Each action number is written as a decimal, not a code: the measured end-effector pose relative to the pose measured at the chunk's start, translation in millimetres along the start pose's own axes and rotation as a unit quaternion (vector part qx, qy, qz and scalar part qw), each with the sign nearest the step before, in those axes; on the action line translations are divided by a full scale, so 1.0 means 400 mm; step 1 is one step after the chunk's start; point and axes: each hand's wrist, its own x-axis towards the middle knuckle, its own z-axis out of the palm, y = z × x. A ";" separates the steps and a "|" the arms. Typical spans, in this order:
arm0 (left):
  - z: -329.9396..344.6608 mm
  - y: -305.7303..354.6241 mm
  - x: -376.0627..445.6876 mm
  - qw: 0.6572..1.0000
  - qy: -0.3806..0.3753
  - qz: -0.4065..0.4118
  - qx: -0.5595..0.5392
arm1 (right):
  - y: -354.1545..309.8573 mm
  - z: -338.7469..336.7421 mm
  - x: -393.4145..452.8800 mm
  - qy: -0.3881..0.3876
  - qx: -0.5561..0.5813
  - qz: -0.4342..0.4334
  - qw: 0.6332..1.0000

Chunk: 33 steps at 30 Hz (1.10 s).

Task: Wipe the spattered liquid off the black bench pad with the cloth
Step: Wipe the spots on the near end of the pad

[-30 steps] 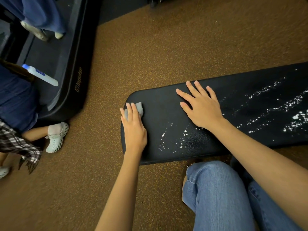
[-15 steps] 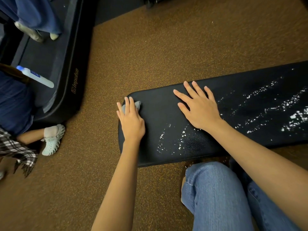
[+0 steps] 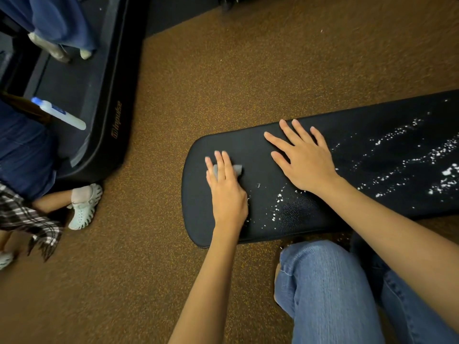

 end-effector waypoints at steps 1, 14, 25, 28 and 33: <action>0.004 0.013 0.023 1.000 0.002 -0.003 -0.001 | 0.000 -0.001 0.000 0.000 0.000 0.000 1.000; 0.017 0.056 -0.092 0.998 -0.033 0.045 -0.028 | -0.002 -0.007 0.005 -0.008 -0.001 0.000 1.000; 0.040 0.060 -0.246 0.997 -0.017 0.068 -0.032 | -0.002 -0.014 0.006 -0.012 0.004 -0.002 1.000; 0.053 0.106 -0.111 0.997 -0.031 0.061 -0.026 | -0.004 -0.017 0.005 -0.016 0.007 -0.002 1.000; 0.075 0.150 -0.014 0.996 -0.028 0.072 -0.041 | 0.016 -0.039 0.010 0.006 0.074 -0.006 0.997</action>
